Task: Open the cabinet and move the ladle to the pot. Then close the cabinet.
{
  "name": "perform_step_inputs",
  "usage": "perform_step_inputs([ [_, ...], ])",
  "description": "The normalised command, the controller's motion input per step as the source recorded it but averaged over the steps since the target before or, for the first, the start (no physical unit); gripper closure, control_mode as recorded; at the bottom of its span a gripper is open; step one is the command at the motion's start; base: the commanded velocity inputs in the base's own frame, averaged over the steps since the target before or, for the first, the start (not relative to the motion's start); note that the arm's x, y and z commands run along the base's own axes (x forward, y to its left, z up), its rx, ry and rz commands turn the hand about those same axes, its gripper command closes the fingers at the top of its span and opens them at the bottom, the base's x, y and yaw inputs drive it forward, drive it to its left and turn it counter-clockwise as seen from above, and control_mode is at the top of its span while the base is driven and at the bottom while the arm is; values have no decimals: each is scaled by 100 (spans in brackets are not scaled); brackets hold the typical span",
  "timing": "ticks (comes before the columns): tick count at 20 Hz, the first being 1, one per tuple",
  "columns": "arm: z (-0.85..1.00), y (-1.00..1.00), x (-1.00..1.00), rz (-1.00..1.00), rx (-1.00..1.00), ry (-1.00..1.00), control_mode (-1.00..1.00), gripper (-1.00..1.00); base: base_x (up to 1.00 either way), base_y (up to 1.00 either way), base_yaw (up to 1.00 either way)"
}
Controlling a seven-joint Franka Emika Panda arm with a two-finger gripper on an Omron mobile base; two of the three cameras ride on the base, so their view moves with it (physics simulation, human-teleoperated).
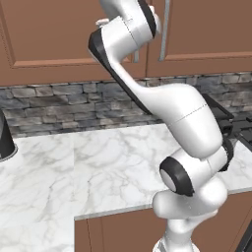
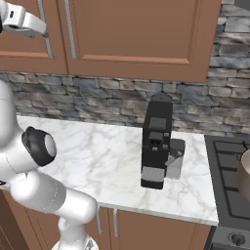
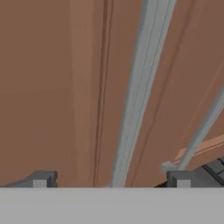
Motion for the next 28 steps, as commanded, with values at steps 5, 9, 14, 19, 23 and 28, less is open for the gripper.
perform_step_inputs([
  [5,-17,-48,2,0,5,0,-100,-100,0,0,0],
  [9,-18,-13,38,0,5,0,-100,-100,0,0,0],
  [14,-8,0,37,3,8,0,-100,-100,0,0,0],
  [19,0,10,29,0,3,0,-100,-100,0,0,0],
  [23,-1,4,51,0,1,0,-100,-100,0,0,0],
  [28,-8,14,44,0,0,0,-100,100,0,0,0],
])
